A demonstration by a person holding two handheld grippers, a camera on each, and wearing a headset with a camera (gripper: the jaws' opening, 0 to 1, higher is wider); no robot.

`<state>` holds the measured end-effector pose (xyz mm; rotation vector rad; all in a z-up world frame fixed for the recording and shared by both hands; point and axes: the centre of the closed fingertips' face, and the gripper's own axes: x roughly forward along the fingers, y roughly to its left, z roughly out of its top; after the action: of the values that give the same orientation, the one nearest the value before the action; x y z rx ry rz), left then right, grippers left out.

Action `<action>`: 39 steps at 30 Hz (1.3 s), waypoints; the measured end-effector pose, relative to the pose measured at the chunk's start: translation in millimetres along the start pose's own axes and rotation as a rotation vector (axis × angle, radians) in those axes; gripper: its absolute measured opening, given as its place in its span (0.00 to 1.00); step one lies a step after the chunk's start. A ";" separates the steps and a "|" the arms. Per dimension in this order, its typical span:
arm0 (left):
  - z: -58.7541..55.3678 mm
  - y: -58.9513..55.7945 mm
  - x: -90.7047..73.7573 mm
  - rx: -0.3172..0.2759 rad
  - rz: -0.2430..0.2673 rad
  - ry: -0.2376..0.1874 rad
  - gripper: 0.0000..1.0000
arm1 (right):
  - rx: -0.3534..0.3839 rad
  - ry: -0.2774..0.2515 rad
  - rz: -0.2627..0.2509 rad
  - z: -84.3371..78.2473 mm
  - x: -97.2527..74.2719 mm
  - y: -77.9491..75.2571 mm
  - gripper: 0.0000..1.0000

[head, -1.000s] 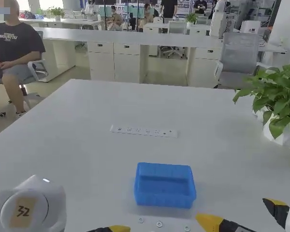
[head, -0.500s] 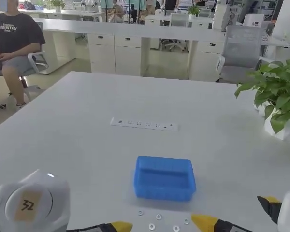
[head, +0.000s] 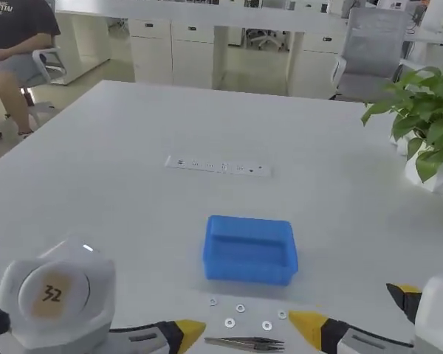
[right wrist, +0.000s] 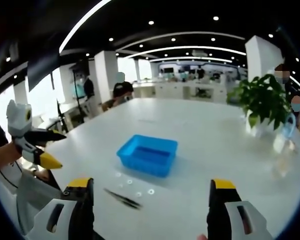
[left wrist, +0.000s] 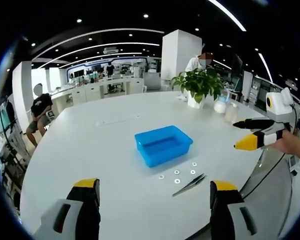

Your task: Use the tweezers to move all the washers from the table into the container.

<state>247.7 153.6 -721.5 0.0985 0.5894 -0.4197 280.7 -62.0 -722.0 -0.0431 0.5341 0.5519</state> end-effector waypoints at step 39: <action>-96.6 -43.6 110.1 0.270 -0.389 0.410 0.12 | -0.037 0.115 0.056 -35.4 14.4 19.7 0.91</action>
<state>262.2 94.8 -861.9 0.3364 0.9586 -0.8680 264.3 -44.5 -757.8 -0.0956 0.6387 0.6164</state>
